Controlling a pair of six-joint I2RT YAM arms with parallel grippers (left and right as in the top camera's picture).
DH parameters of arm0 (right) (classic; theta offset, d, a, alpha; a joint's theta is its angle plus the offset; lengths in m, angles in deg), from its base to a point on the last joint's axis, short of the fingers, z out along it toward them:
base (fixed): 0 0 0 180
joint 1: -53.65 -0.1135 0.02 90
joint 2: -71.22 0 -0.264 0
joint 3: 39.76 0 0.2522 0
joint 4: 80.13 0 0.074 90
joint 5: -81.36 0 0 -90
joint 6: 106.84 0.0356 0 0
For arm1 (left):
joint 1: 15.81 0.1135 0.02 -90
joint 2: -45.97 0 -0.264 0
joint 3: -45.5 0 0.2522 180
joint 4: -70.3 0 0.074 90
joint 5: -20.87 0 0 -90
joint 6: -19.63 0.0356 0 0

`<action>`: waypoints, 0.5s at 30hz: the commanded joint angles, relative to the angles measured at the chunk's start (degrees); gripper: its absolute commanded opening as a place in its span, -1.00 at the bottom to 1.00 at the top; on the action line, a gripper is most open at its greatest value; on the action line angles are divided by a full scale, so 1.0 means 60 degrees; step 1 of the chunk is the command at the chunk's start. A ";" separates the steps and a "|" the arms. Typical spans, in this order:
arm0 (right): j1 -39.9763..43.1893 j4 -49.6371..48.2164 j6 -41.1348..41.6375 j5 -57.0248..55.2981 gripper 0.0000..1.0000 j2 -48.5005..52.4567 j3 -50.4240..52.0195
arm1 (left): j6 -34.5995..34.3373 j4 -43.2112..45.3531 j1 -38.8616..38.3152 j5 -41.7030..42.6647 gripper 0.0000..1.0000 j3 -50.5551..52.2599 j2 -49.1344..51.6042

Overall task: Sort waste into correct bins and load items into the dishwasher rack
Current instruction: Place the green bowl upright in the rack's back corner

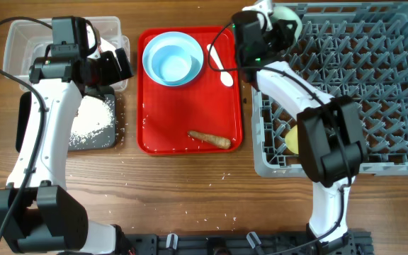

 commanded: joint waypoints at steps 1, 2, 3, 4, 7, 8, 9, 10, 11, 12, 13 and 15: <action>-0.0532 0.0164 0.0011 0.0270 0.18 0.0219 -0.0069 | 0.0044 -0.0007 0.0062 0.0117 0.99 -0.0007 -0.0087; -0.0561 0.0164 0.0011 0.0233 0.39 0.0219 -0.0069 | 0.0044 -0.0007 0.0062 0.0117 1.00 -0.0007 -0.0087; -0.0586 0.0164 -0.0007 0.0171 0.65 0.0219 -0.0069 | 0.0044 -0.0011 0.0062 0.0117 1.00 -0.0007 -0.0087; -0.0586 0.0160 -0.0007 0.0131 0.82 0.0215 -0.0069 | 0.0044 -0.0011 0.0062 0.0117 1.00 -0.0007 -0.0087; -0.0590 -0.0044 0.0066 0.0142 0.99 0.0047 -0.0073 | 0.0044 -0.0040 0.0062 0.0117 1.00 -0.0007 -0.0087; -0.0601 -0.0204 0.0102 0.0288 0.99 -0.0146 -0.0073 | 0.0044 -0.0069 0.0062 0.0117 1.00 -0.0007 -0.0087; -0.0616 -0.0244 0.0175 0.0590 0.99 -0.0350 -0.0073 | 0.0044 -0.0076 0.0062 0.0117 1.00 -0.0007 -0.0087; -0.0641 -0.0226 0.0543 0.0994 0.99 -0.0612 -0.0073 | 0.0044 -0.0076 0.0062 0.0117 1.00 -0.0007 -0.0087; -0.0699 0.0087 0.1191 0.1956 0.99 -0.0987 -0.0073 | 0.0044 -0.0076 0.0062 0.0117 1.00 -0.0007 -0.0087; -0.0736 0.0415 0.1599 0.2685 0.99 -0.1198 -0.0073 | 0.0044 -0.0076 0.0062 0.0117 1.00 -0.0007 -0.0087; -0.0750 0.1038 0.2473 0.4000 0.99 -0.1523 -0.0073 | 0.0044 -0.0076 0.0062 0.0117 1.00 -0.0007 -0.0087; -0.0743 0.1953 0.3934 0.6349 0.99 -0.1861 -0.0076 | 0.0040 -0.0076 0.0062 0.0117 1.00 -0.0007 -0.0087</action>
